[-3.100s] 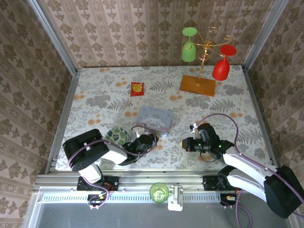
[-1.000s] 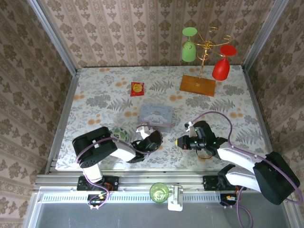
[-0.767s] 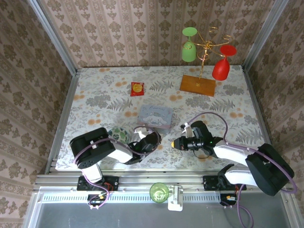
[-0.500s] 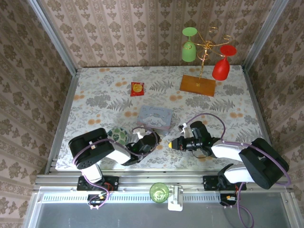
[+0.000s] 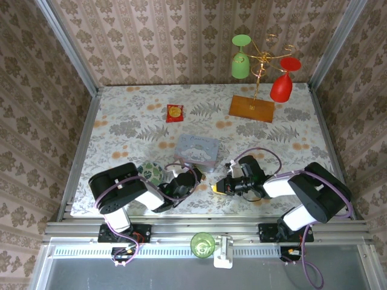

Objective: Unlock a padlock with a key

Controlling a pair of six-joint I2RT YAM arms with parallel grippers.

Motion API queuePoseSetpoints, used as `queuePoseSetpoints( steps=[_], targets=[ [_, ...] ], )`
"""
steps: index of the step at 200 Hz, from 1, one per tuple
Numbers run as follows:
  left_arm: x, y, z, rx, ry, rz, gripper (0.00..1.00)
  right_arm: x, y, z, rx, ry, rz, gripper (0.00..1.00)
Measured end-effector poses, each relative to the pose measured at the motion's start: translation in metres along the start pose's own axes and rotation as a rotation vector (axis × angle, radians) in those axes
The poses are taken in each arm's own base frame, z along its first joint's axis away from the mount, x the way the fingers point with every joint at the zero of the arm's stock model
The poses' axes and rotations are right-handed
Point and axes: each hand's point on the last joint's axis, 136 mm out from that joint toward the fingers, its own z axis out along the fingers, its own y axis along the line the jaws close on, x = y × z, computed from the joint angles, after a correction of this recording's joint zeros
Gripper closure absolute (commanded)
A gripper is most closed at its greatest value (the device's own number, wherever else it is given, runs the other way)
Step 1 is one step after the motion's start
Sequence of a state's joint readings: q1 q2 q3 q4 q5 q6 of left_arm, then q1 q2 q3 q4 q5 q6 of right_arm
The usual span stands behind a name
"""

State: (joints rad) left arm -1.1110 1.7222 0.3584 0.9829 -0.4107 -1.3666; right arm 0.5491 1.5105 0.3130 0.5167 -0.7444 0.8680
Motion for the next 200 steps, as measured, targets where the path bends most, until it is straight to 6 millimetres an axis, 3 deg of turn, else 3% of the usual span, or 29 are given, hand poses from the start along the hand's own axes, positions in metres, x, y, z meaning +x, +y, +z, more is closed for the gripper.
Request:
queuePoseSetpoints(
  steps=[42,96,127,176,200],
  targets=[
    [0.001,-0.001,0.001,0.018,0.003,-0.018,1.00,-0.009,0.011,0.006,-0.035,0.019,-0.002,1.00],
    [0.004,-0.002,0.002,0.039,0.010,-0.041,1.00,-0.008,-0.002,0.015,-0.017,0.055,0.052,1.00],
    [0.006,0.002,0.002,-0.008,0.022,-0.009,0.74,-0.007,-0.005,0.013,0.004,0.055,0.054,1.00],
    [0.011,-0.001,0.005,-0.085,0.019,0.052,0.65,-0.009,-0.007,0.007,0.043,0.040,0.034,1.00],
    [0.013,-0.002,0.006,-0.134,0.017,0.080,0.65,-0.020,-0.007,-0.007,0.074,-0.017,0.023,1.00]
  ],
)
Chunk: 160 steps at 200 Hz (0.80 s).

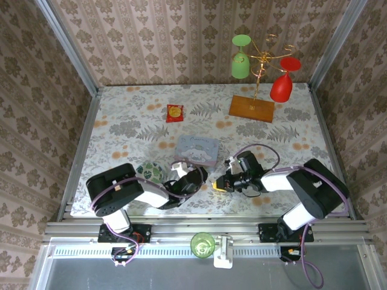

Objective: Unlock a padlock with a key

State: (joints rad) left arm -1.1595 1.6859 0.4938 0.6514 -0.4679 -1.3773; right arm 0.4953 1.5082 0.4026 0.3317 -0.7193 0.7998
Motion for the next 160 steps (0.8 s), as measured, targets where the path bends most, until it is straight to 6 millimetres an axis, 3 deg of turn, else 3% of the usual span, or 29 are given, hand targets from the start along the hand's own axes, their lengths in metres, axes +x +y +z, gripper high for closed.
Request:
queuePoseSetpoints(
  steps=[34,64,118,160],
  targets=[
    [0.003,0.004,-0.002,-0.060,0.002,0.042,0.64,-0.035,0.013,-0.029,0.071,-0.130,-0.075,1.00],
    [0.004,0.005,-0.004,-0.069,-0.013,0.051,0.63,-0.066,0.018,-0.039,0.182,-0.210,-0.137,1.00],
    [0.004,0.007,-0.006,-0.085,-0.025,0.068,0.63,-0.099,-0.007,-0.061,0.423,-0.340,-0.154,1.00],
    [0.004,0.007,-0.006,-0.089,-0.024,0.072,0.64,-0.146,0.025,-0.072,0.421,-0.447,-0.230,1.00]
  ],
)
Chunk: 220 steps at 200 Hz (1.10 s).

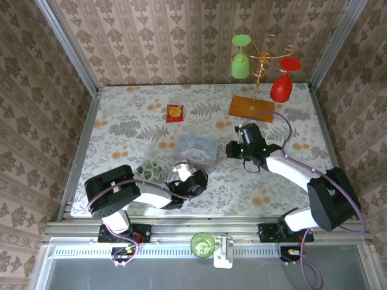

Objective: Unlock a padlock with a key

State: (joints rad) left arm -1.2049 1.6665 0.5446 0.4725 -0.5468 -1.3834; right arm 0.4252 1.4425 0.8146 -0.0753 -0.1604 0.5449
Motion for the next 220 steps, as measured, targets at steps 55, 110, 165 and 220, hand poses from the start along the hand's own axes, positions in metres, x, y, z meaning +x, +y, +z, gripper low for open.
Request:
queuePoseSetpoints(
  steps=[55,110,165,220],
  targets=[
    [-0.001,0.001,-0.002,0.008,-0.001,0.003,0.58,-0.070,0.023,0.050,0.003,-0.020,-0.068,1.00],
    [-0.001,-0.001,-0.004,0.028,0.003,0.007,0.56,-0.068,0.018,0.071,0.034,0.039,-0.080,1.00],
    [-0.001,-0.001,-0.002,0.035,-0.008,-0.002,0.56,-0.050,0.018,0.082,0.042,0.086,-0.089,1.00],
    [-0.001,-0.008,0.004,0.041,-0.031,-0.003,0.55,-0.040,0.013,0.087,0.036,0.087,-0.086,1.00]
  ],
)
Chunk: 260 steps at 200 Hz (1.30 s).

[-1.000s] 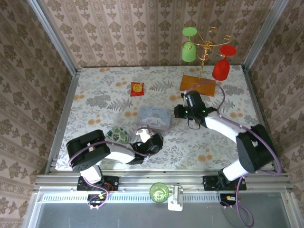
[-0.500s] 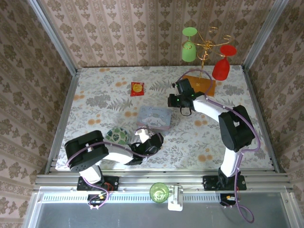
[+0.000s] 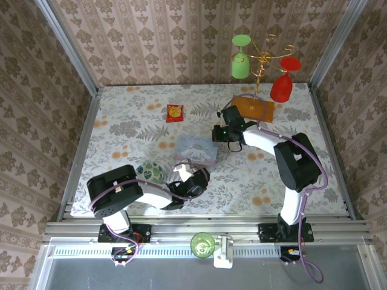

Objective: Unlock a padlock with a key

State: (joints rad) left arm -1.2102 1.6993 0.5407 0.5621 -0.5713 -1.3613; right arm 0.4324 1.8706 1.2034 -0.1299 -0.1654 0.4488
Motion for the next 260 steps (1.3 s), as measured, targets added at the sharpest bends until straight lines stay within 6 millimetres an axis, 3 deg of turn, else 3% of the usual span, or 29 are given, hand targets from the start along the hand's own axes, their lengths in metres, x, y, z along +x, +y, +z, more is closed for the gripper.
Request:
queuePoseSetpoints(
  steps=[42,121,150,177,221,241,260],
  targets=[
    [0.001,-0.005,0.007,0.003,-0.017,-0.005,0.60,-0.002,-0.001,0.002,-0.015,-0.036,0.018,1.00],
    [0.004,-0.002,0.011,-0.010,0.004,-0.009,1.00,-0.004,-0.003,0.001,-0.014,-0.043,0.024,1.00],
    [0.003,-0.002,0.008,0.004,0.037,-0.002,1.00,-0.002,-0.004,-0.005,-0.006,-0.036,0.023,1.00],
    [0.005,0.001,0.002,0.022,0.074,0.021,1.00,-0.005,-0.009,-0.024,-0.022,-0.037,0.044,1.00],
    [0.005,0.002,0.001,0.074,0.095,0.004,1.00,-0.019,-0.022,-0.079,-0.069,-0.104,0.064,1.00],
    [0.006,0.002,0.001,0.117,0.100,-0.019,1.00,-0.001,-0.015,-0.098,-0.129,-0.087,0.057,1.00],
    [0.007,-0.001,0.002,0.141,0.109,-0.032,1.00,0.034,-0.009,-0.106,-0.205,-0.028,0.070,1.00]
  ],
)
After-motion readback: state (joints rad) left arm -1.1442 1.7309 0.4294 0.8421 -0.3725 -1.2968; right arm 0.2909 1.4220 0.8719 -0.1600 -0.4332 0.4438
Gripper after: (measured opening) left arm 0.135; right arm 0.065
